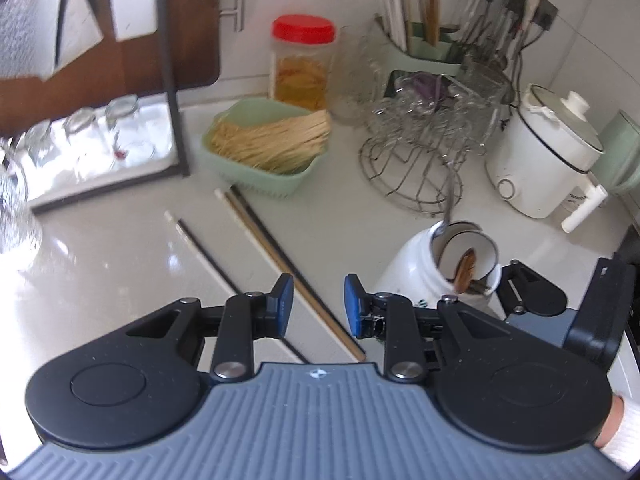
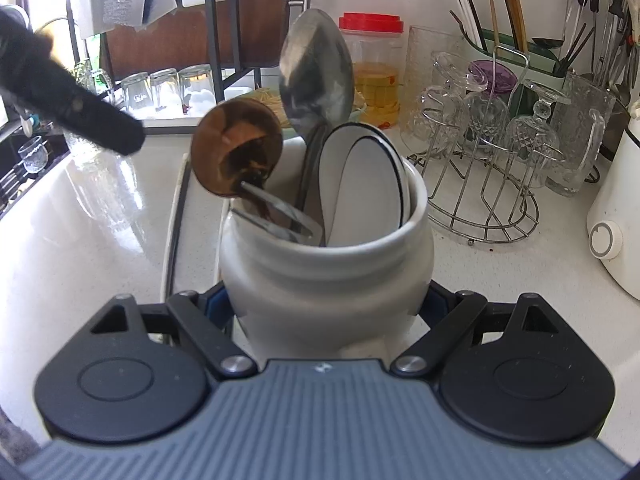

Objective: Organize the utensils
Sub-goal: 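Move the left tool to the white chopstick and grasp it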

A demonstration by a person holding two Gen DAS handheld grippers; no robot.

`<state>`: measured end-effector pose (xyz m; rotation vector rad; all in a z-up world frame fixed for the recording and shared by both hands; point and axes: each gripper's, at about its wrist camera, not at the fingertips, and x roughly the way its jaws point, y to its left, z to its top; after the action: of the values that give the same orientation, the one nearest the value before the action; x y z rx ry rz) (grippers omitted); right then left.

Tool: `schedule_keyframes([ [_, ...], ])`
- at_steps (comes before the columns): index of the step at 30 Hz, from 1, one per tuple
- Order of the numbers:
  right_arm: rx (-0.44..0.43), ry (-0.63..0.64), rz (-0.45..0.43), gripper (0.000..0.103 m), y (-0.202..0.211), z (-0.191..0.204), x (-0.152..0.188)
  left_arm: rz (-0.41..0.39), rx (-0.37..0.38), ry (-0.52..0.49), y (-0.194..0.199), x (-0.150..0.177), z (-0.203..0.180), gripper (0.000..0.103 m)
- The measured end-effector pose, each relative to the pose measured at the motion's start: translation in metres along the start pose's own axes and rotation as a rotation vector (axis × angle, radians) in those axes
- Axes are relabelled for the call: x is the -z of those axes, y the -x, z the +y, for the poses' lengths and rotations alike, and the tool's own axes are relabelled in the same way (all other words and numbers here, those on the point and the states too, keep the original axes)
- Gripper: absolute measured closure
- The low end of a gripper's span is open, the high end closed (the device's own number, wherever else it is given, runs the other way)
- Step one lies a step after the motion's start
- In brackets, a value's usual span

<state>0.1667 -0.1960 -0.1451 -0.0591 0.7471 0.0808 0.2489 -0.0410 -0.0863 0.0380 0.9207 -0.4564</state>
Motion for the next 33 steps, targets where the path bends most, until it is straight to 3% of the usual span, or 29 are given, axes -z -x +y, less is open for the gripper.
schedule_keyframes([
  [6, 0.023, -0.022, 0.007, 0.012, -0.001, 0.002, -0.001, 0.027, 0.013, 0.038, -0.017, 0.004, 0.015, 0.071],
  [15, 0.046, -0.040, 0.019, 0.012, -0.003, 0.004, -0.003, 0.049, -0.039, 0.120, -0.054, -0.012, 0.053, 0.071],
  [28, 0.092, -0.074, 0.070, 0.012, -0.007, 0.010, -0.011, 0.079, -0.144, 0.409, -0.114, -0.039, 0.144, 0.071],
  [33, 0.105, -0.073, 0.073, 0.012, -0.007, 0.012, -0.010, 0.089, -0.186, 0.473, -0.134, -0.054, 0.164, 0.071],
])
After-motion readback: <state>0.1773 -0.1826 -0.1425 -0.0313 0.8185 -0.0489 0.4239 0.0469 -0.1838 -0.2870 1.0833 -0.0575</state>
